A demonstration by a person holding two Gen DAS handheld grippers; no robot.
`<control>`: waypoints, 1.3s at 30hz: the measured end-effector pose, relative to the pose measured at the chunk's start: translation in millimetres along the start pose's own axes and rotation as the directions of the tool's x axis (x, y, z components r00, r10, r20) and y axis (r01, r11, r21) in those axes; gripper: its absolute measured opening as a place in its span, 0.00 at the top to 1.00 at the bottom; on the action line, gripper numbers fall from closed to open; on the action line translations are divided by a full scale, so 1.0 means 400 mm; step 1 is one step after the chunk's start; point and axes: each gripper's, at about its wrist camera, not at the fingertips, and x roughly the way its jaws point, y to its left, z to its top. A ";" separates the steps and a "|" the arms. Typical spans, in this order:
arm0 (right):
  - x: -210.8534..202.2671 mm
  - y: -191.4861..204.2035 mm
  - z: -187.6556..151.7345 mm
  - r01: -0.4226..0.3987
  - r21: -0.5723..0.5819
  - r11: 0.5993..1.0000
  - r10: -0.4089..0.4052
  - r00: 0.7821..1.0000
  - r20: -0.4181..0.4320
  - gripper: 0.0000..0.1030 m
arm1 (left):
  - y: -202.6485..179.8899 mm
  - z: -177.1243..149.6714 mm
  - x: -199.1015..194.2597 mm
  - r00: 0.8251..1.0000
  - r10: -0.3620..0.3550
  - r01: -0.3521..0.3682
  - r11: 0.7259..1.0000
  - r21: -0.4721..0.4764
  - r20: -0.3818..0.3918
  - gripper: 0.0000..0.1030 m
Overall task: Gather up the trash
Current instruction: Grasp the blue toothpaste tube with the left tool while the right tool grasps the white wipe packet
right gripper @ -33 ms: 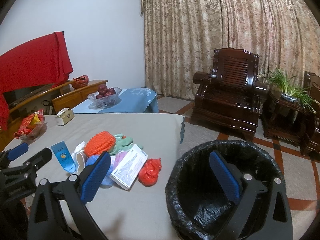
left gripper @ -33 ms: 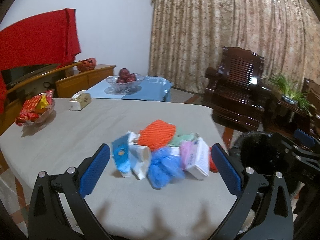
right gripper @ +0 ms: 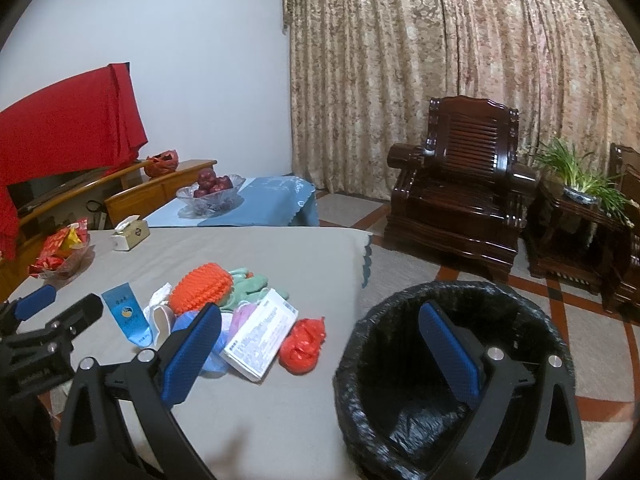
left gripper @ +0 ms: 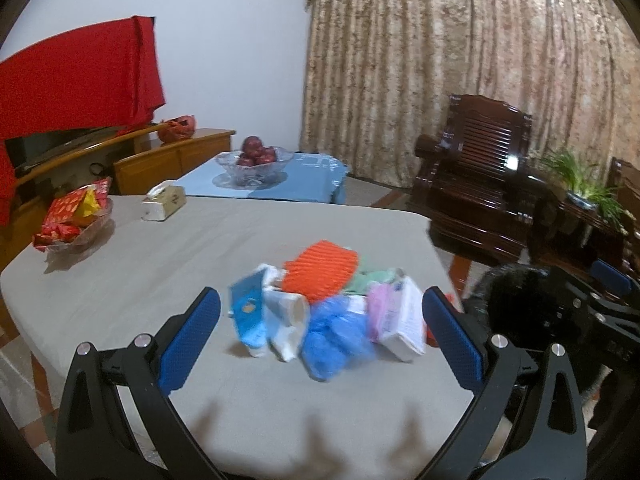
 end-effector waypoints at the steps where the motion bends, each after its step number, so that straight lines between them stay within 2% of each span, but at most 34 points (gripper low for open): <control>1: 0.014 0.008 -0.001 -0.002 -0.006 1.000 0.002 1.000 -0.007 0.06 | 0.012 -0.001 0.012 1.000 0.023 -0.023 1.000 -0.002 0.008 0.05; 6: 0.067 0.037 -0.012 -0.028 -0.012 1.000 0.028 0.999 -0.029 0.06 | 0.071 -0.013 0.086 0.992 0.121 -0.122 0.992 0.025 0.034 0.05; 9: 0.104 0.060 -0.019 -0.045 -0.017 0.999 0.044 0.998 -0.048 0.06 | 0.107 -0.025 0.128 0.991 0.133 -0.134 0.991 0.031 0.022 0.05; 13: 0.158 0.093 -0.035 -0.047 -0.037 0.998 0.044 0.996 -0.082 0.06 | 0.128 -0.052 0.186 0.995 0.103 -0.102 0.994 0.043 -0.012 0.06; 15: 0.184 0.104 -0.045 -0.050 -0.037 0.998 0.046 0.994 -0.103 0.06 | 0.130 -0.065 0.208 0.995 0.098 -0.096 0.994 0.057 -0.029 0.12; 17: 0.214 0.116 -0.058 -0.056 -0.034 0.998 0.051 0.989 -0.138 0.06 | 0.132 -0.077 0.236 0.995 0.084 -0.080 0.995 0.059 -0.056 0.27; 24: 0.298 0.141 -0.101 -0.065 -0.029 0.997 0.056 0.969 -0.242 0.12 | 0.138 -0.102 0.293 0.994 0.005 0.000 0.999 0.047 -0.108 0.44; 28: 0.337 0.141 -0.118 -0.059 -0.002 0.998 0.056 0.955 -0.291 0.15 | 0.136 -0.116 0.314 0.989 -0.043 0.048 0.998 0.031 -0.139 0.59; 35: 0.393 0.153 -0.140 -0.062 0.015 0.998 0.064 0.932 -0.356 0.20 | 0.129 -0.132 0.327 0.986 -0.056 0.063 0.997 0.040 -0.158 0.76; 39: 0.408 0.159 -0.148 -0.072 0.032 0.997 0.078 0.923 -0.377 0.22 | 0.129 -0.139 0.329 0.983 -0.056 0.063 0.997 0.033 -0.173 0.77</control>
